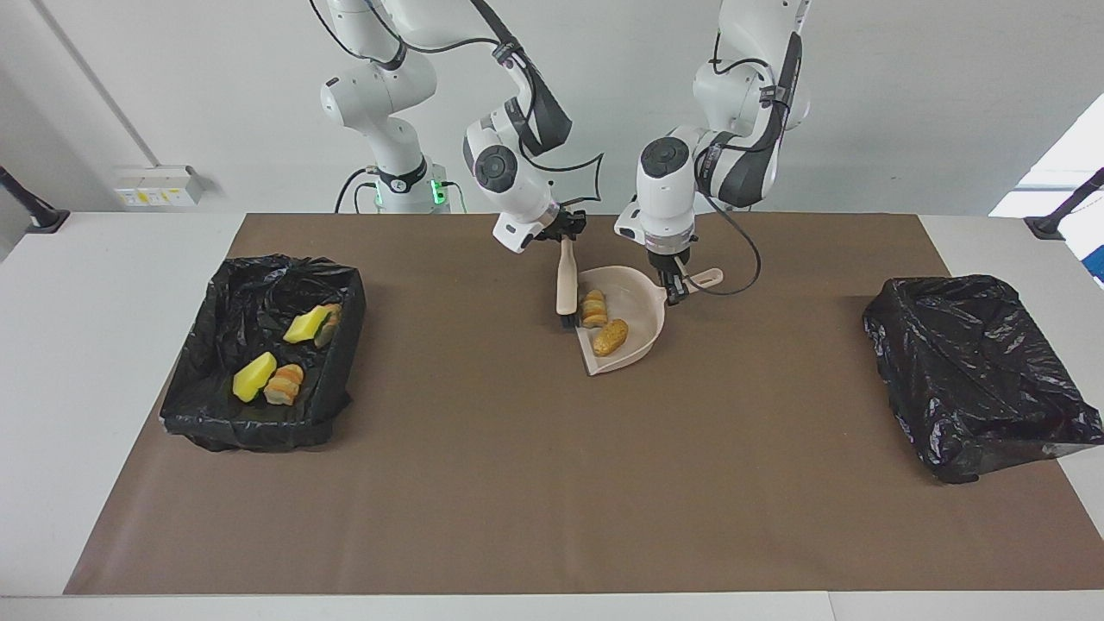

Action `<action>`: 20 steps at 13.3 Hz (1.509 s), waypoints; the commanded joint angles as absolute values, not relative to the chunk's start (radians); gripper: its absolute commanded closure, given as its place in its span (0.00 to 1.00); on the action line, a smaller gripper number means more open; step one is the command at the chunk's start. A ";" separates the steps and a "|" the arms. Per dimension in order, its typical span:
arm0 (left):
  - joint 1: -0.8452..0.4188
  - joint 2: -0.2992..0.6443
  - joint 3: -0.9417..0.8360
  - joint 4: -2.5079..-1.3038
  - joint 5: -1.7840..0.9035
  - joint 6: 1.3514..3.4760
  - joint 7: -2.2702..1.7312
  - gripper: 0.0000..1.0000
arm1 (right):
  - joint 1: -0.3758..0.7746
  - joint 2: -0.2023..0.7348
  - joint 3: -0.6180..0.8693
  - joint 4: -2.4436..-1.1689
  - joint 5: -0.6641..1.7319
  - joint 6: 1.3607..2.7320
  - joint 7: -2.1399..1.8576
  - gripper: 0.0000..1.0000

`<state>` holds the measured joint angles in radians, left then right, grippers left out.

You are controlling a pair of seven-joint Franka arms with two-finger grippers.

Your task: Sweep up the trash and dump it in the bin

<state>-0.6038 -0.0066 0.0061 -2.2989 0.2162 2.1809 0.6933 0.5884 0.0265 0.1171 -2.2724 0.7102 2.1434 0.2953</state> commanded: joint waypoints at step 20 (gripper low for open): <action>-0.043 -0.149 0.031 -2.125 0.227 2.054 1.380 1.00 | 0.681 -0.006 0.117 -2.266 0.360 1.945 0.674 1.00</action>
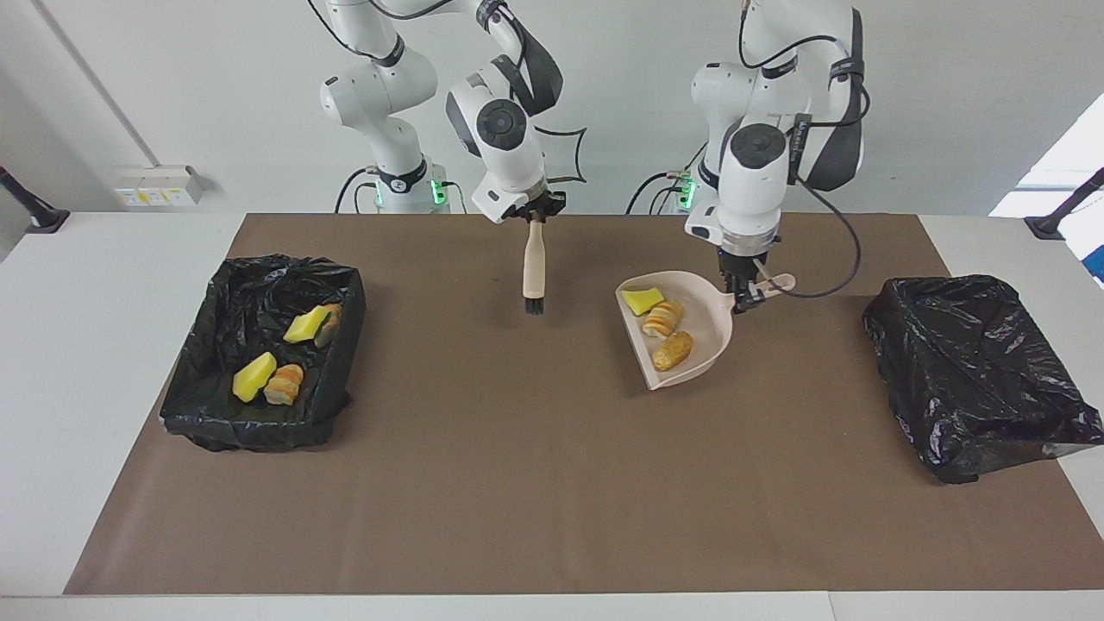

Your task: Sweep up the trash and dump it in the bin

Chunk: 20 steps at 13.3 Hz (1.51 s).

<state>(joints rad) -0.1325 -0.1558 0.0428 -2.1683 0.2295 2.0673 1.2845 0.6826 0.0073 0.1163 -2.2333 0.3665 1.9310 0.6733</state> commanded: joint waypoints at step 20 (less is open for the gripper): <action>0.433 0.206 0.041 -1.581 0.662 2.152 1.799 1.00 | 0.653 0.040 0.115 -2.275 0.417 2.022 0.561 0.15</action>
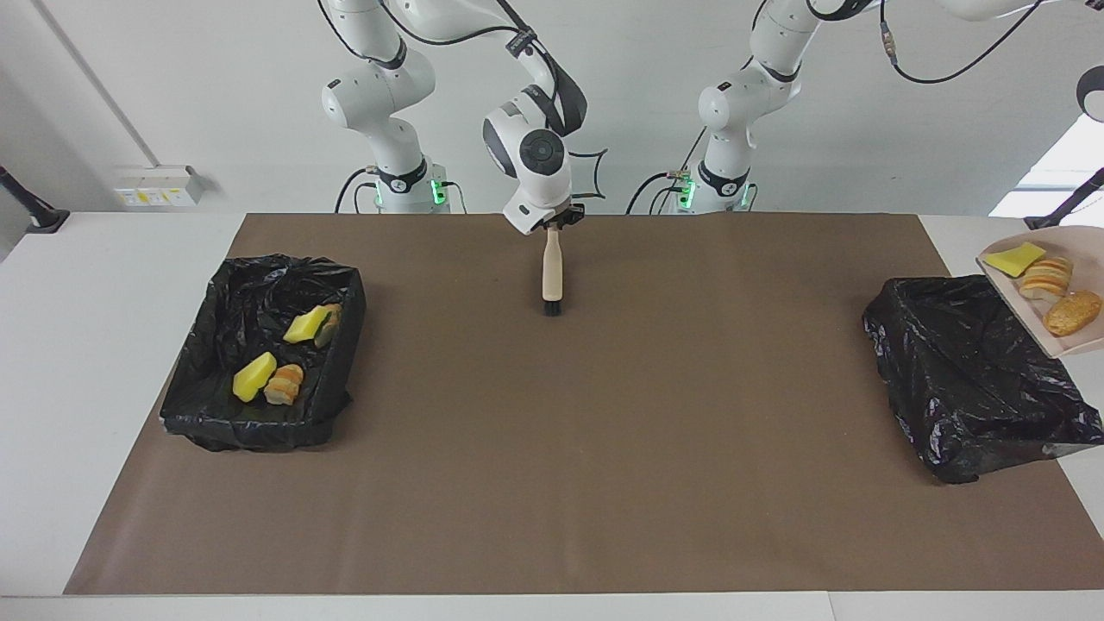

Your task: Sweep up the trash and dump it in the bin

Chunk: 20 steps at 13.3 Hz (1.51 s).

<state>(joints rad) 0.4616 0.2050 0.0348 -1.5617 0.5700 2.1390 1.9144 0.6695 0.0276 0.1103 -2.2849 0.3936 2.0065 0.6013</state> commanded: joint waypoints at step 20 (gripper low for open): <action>0.108 0.092 0.018 -1.664 0.594 1.830 1.322 1.00 | 0.083 0.037 0.098 -1.823 -0.049 1.829 0.315 0.00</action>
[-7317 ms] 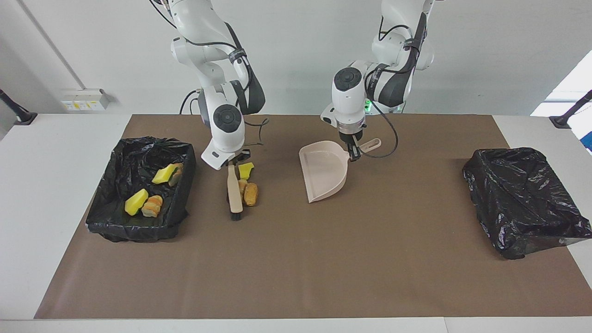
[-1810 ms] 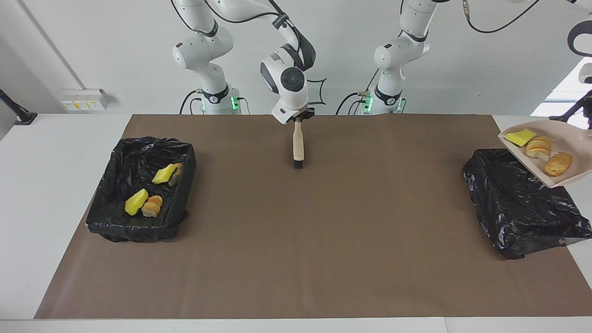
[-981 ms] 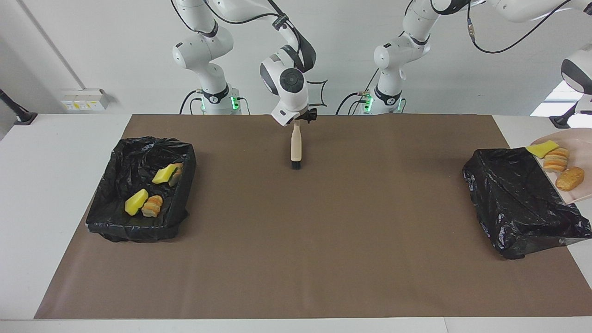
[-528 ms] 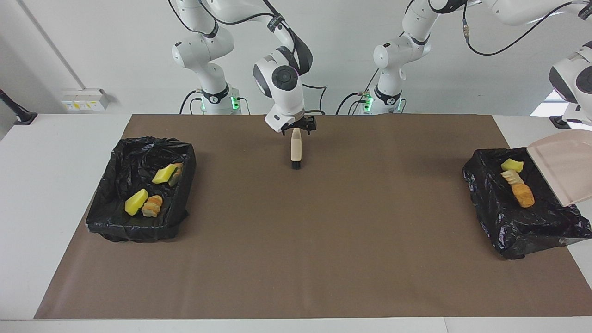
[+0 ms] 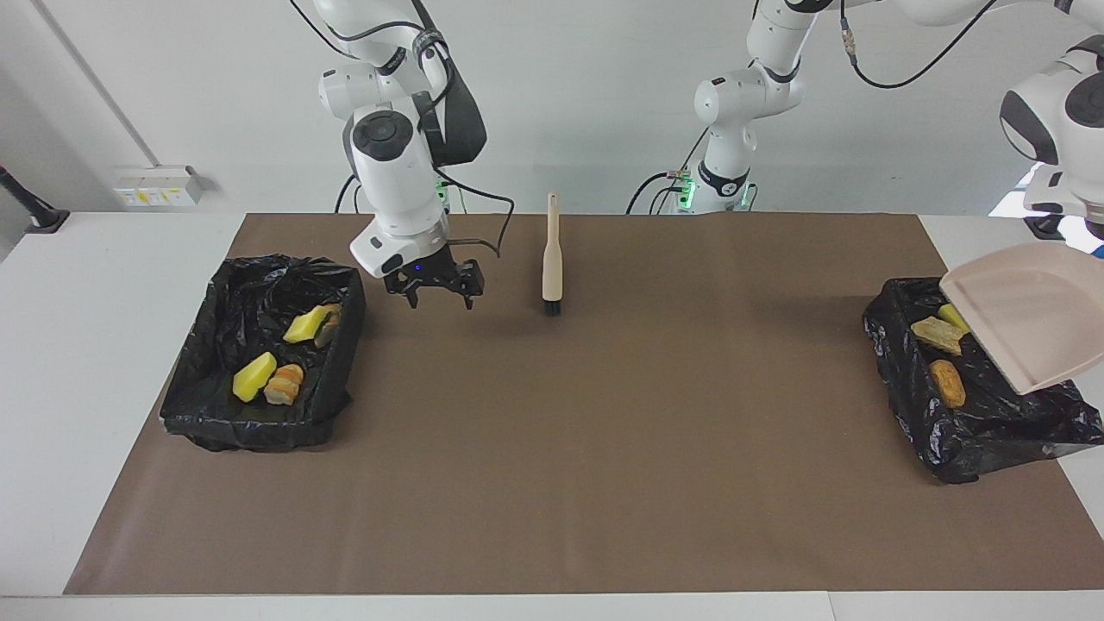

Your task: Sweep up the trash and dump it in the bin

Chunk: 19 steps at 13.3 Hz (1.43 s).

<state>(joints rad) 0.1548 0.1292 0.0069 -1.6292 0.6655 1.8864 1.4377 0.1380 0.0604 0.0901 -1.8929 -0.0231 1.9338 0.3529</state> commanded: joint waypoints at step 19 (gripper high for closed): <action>-0.529 0.458 0.020 -1.461 -0.009 1.898 -0.233 1.00 | 0.044 -0.156 -0.080 -1.620 -0.044 1.468 0.069 0.00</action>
